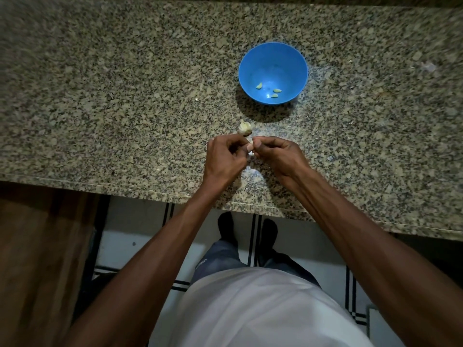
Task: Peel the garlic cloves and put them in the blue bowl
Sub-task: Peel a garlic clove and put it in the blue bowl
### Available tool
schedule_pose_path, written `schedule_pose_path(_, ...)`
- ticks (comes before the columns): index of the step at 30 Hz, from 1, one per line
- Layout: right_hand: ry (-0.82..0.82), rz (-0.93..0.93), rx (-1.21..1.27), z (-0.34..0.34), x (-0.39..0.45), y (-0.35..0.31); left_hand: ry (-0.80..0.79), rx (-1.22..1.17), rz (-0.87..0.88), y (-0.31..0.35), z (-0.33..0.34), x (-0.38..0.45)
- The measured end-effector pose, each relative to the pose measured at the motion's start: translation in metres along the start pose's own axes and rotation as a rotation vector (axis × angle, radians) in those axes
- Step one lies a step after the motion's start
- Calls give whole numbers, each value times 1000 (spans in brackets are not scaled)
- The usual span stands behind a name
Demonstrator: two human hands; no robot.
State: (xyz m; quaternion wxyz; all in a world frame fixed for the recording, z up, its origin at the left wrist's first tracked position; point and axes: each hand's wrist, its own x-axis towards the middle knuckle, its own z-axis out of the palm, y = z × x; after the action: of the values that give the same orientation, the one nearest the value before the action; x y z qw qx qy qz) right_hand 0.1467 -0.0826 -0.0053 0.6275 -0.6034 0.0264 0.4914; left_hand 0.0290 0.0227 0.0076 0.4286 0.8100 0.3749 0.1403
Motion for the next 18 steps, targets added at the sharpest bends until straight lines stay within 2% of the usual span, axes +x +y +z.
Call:
schedule_pose_path(4,7,23,105,1,-3,4,43,29,36,4,2,-5)
schedule_pose_path(11,-18,64,210,0,-5,8,5,59,119,-4,0,-7)
schedule_pose_path(15,-72,47,87,-6,-4,-2,-28,30,145,-4,-2,-8)
schedule_pose_path(18,-122,28,-84,-13,-3,-10,9,-47,90,-5,-3,-6)
